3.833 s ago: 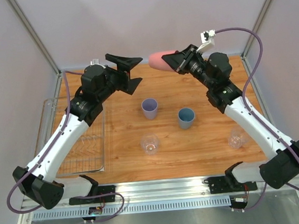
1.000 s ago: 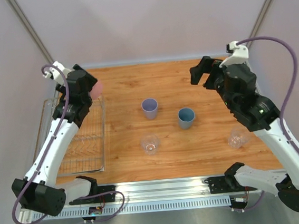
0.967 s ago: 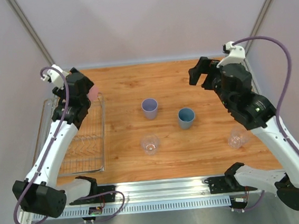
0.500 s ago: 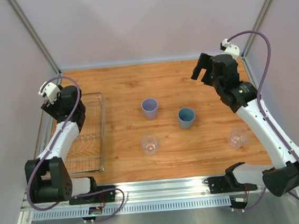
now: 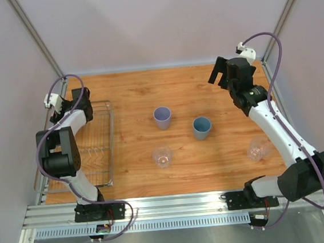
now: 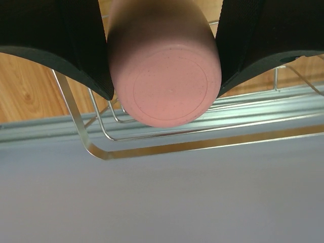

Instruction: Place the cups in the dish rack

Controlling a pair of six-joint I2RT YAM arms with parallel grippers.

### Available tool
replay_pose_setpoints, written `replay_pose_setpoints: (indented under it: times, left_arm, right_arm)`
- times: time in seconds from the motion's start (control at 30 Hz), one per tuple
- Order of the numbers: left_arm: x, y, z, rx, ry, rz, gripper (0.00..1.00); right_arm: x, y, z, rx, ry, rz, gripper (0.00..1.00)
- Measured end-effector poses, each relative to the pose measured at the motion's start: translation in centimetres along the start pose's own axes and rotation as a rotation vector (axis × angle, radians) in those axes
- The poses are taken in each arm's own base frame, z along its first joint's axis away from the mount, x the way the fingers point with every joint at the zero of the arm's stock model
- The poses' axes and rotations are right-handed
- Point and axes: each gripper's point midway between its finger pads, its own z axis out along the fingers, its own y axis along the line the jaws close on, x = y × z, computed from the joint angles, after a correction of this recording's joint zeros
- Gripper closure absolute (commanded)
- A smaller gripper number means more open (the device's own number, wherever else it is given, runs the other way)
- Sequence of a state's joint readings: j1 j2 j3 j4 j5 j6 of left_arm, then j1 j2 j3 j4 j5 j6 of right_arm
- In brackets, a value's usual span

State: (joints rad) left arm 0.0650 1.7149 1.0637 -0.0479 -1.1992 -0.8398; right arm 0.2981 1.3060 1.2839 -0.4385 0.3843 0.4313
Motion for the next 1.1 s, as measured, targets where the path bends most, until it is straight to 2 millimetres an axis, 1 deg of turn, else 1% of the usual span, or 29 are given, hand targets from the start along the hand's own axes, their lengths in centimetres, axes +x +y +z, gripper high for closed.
replay_pose_setpoints:
  times: [0.1, 0.17, 0.23, 0.27, 0.37, 0.43, 0.53, 0.73, 0.9, 0.93, 0.97, 1.07, 1.1]
  left_arm:
    - [0.5, -0.1, 1.0, -0.095, -0.012, -0.058, 0.59]
    - [1.1, -0.1, 1.5, -0.151, -0.005, -0.062, 0.6]
    - [1.9, -0.1, 1.9, -0.216, -0.001, -0.105, 0.63]
    - [2.1, 0.1, 2.0, -0.245, -0.001, -0.088, 0.64]
    - [3.2, -0.3, 2.7, -0.304, -0.024, -0.07, 0.61]
    - [3.2, 0.1, 3.0, -0.321, -0.063, -0.044, 0.6]
    - [2.7, 1.1, 2.7, -0.337, -0.081, -0.012, 0.59]
    - [1.8, 1.7, 2.6, -0.337, -0.124, 0.011, 0.58]
    - [1.5, 1.8, 2.6, -0.334, -0.138, 0.016, 0.49]
    - [1.4, 1.8, 2.6, -0.334, -0.139, 0.018, 0.46]
    - [1.4, 1.8, 2.6, -0.334, -0.14, 0.019, 0.38]
    - [1.3, 1.7, 2.6, -0.333, -0.142, 0.017, 0.27]
    - [1.3, 1.7, 2.6, -0.333, -0.143, 0.017, 0.25]
  right_arm:
    - [0.3, -0.3, 1.6, 0.025, 0.019, -0.014, 0.0]
    - [0.4, -0.4, 2.5, 0.037, 0.028, -0.019, 0.0]
    - [0.5, -0.4, 3.0, 0.043, 0.035, -0.021, 0.0]
    - [0.4, -0.4, 3.2, 0.043, 0.036, -0.021, 0.0]
    - [-0.3, -0.2, 4.0, 0.039, 0.031, -0.015, 0.0]
    - [-0.6, -0.1, 4.3, 0.036, 0.027, -0.013, 0.0]
    - [-0.7, 0.1, 4.9, 0.034, 0.03, -0.011, 0.0]
    - [-0.3, 0.5, 5.7, 0.022, 0.049, -0.014, 0.0]
    - [-1.0, 1.2, 5.8, -0.002, 0.042, -0.01, 0.0]
    - [-1.3, 1.3, 5.7, -0.006, 0.037, -0.01, 0.0]
    - [-1.5, 1.4, 5.7, -0.01, 0.032, -0.012, 0.0]
    - [-2.0, 1.7, 5.6, -0.017, 0.022, -0.016, 0.0]
    - [-2.2, 1.7, 5.5, -0.019, 0.019, -0.016, 0.0]
